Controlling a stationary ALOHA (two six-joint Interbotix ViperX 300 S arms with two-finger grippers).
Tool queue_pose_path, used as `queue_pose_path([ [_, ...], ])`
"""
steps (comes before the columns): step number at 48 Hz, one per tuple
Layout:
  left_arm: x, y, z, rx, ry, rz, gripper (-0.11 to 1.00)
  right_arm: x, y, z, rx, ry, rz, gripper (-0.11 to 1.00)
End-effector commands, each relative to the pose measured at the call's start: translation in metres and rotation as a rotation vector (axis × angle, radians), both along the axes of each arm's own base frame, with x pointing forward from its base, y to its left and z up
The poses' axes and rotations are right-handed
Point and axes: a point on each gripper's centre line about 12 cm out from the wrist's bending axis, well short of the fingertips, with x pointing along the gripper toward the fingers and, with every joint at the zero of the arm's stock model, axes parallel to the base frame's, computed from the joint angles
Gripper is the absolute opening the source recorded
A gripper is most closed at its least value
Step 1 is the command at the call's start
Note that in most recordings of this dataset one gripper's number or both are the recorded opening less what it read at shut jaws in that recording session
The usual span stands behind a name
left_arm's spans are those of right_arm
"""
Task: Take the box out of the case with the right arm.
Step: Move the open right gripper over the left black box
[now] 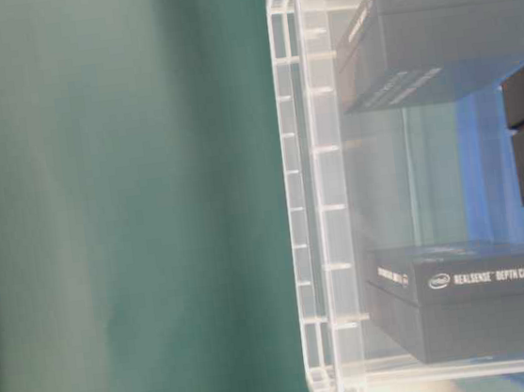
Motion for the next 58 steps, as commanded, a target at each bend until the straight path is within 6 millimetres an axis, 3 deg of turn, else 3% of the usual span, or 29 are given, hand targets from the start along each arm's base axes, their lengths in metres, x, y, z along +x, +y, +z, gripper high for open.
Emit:
queue_pose_path([
  [1,0.002,0.0,0.007,0.002,-0.022,0.001,0.02,0.002,-0.001,0.007,-0.007,-0.027,0.001,0.9],
  [14,0.002,0.0,0.007,0.002,-0.022,0.001,0.02,0.003,-0.001,0.008,-0.007,-0.035,0.0,0.9],
  [21,0.003,0.0,0.007,0.002,-0.02,0.001,0.02,0.02,-0.003,0.013,-0.008,-0.08,0.009,0.9],
  [33,0.002,0.0,0.007,0.002,-0.022,0.001,0.02,0.068,-0.007,0.016,-0.012,-0.09,0.043,0.88],
  [58,0.001,0.001,0.007,0.002,-0.014,0.003,0.02,0.197,-0.01,0.023,-0.029,-0.174,0.109,0.88],
])
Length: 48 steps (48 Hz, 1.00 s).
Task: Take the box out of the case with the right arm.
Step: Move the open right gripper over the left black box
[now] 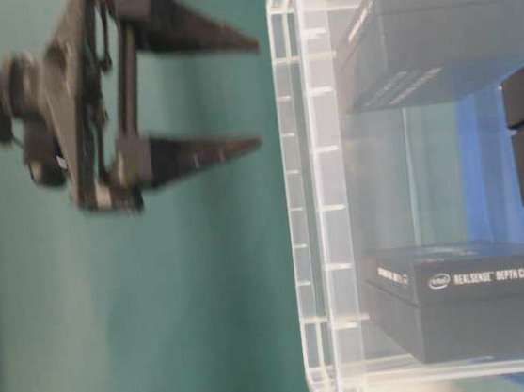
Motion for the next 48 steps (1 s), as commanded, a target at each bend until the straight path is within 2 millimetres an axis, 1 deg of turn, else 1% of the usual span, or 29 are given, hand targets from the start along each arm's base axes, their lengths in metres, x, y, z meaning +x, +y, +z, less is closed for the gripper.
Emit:
queue_pose_path([
  [1,0.002,0.0,0.007,0.003,-0.017,0.001,0.02,0.02,0.001,0.016,-0.014,-0.063,0.013,0.88],
  [2,0.002,0.0,0.007,0.003,-0.017,0.001,0.02,0.028,0.001,0.016,-0.013,-0.069,0.016,0.88],
  [11,0.001,0.001,0.007,0.003,-0.009,0.001,0.02,0.067,-0.002,0.014,-0.022,-0.109,0.026,0.88],
  [19,0.001,0.001,0.007,0.003,-0.012,0.001,0.02,0.094,-0.003,0.008,-0.028,-0.144,0.057,0.88],
  [22,0.001,0.0,0.007,0.001,-0.012,0.001,0.02,0.101,-0.003,0.006,-0.025,-0.16,0.061,0.88],
  [27,0.001,0.0,0.008,0.0,-0.014,0.0,0.02,0.109,-0.004,-0.001,-0.023,-0.179,0.064,0.88],
  [32,0.001,0.0,0.007,-0.004,-0.011,0.001,0.02,0.113,-0.002,-0.005,-0.011,-0.188,0.067,0.89],
  [48,0.001,0.0,0.007,-0.002,-0.011,0.001,0.02,0.114,-0.003,-0.008,-0.013,-0.18,0.08,0.89],
])
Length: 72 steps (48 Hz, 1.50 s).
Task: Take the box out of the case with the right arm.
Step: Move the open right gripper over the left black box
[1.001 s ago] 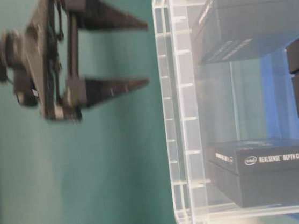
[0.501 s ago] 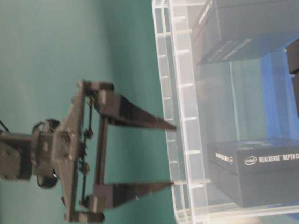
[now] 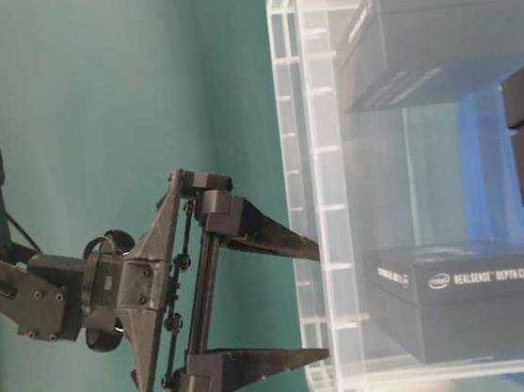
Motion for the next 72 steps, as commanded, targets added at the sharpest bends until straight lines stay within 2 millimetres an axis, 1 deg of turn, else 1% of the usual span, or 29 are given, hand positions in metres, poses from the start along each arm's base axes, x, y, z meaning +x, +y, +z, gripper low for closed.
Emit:
queue_pose_path([
  [1,0.0021,0.0001,0.0078,-0.001,-0.021,0.001,0.02,-0.0007,0.0011,0.0208,-0.007,-0.05,0.006,0.89],
  [8,0.0026,-0.0001,0.0077,-0.003,-0.021,0.001,0.02,-0.0021,0.0013,0.0203,-0.008,-0.037,0.011,0.89],
  [20,0.0023,0.0001,0.0079,-0.001,-0.023,0.001,0.02,-0.0028,0.001,0.0201,-0.015,-0.028,0.026,0.95],
  [72,0.0023,0.0001,0.0079,-0.001,-0.023,0.001,0.02,0.0,-0.0005,0.0191,-0.019,-0.048,0.019,0.95],
])
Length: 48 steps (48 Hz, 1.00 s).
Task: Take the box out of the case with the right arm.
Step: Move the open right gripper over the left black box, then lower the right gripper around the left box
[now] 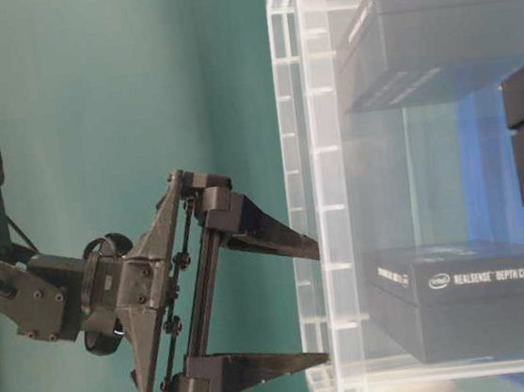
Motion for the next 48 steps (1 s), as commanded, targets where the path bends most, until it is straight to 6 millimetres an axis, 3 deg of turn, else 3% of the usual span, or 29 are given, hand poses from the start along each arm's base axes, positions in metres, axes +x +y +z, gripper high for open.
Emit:
queue_pose_path([
  [1,0.002,0.0,0.008,-0.001,-0.025,0.003,0.02,0.0,0.001,0.02,-0.008,-0.05,0.001,0.95],
  [35,0.002,0.0,0.008,-0.003,-0.024,0.002,0.02,0.001,0.001,0.016,-0.007,-0.042,0.002,0.95],
  [48,0.002,0.0,0.008,-0.003,-0.024,0.002,0.02,0.005,0.001,0.002,-0.003,-0.017,0.002,0.95],
])
